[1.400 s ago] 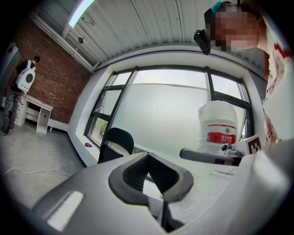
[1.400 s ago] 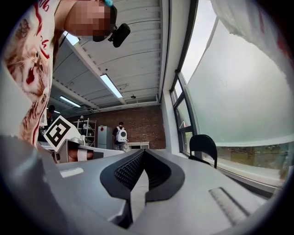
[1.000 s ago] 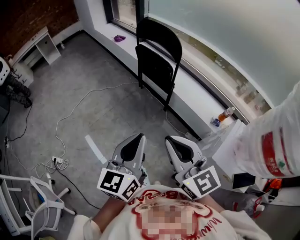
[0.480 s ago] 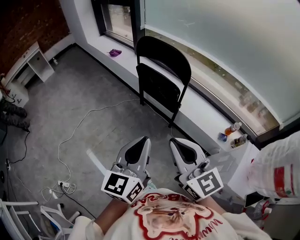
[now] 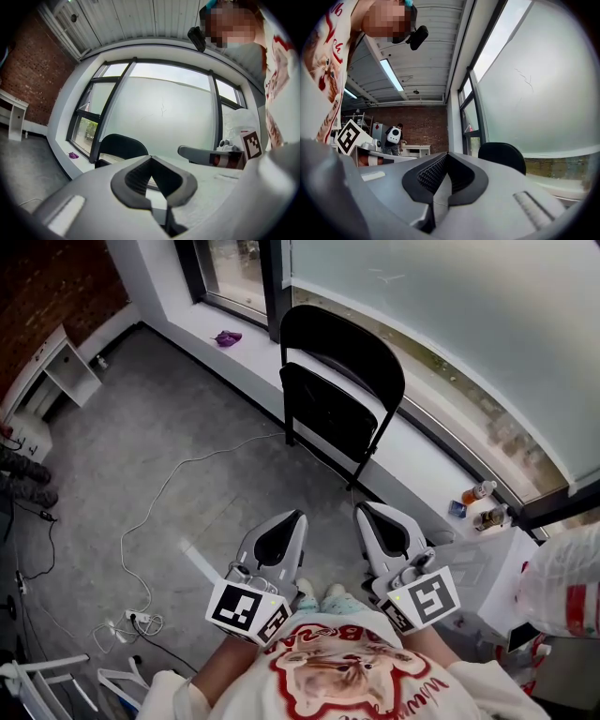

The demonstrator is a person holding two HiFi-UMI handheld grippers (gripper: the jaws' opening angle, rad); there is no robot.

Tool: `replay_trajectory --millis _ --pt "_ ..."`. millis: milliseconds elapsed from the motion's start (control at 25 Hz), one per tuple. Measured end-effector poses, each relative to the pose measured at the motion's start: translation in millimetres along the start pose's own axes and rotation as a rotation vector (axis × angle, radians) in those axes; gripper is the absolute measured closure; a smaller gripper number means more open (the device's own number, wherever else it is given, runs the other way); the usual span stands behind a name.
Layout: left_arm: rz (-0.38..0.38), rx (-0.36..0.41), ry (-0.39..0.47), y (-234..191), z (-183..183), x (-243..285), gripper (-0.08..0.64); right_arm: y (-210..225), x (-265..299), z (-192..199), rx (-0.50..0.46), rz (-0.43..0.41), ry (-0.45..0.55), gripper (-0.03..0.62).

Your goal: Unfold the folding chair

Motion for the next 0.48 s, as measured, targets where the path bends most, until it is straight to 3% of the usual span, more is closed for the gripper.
replay_trajectory --millis 480 --pt "0.012 -0.029 0.001 -19 -3 29 0.560 7 14 2 0.009 0.025 -0.004 0.568"
Point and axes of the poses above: the fingertips, and each gripper's own axes: x forward along the fingers, y to its right, z out of its underside, the point moved 10 cm from there along -x, backward along the fingers, and after that the axes turned 3 degrees about -z, right-handed, at the moved point
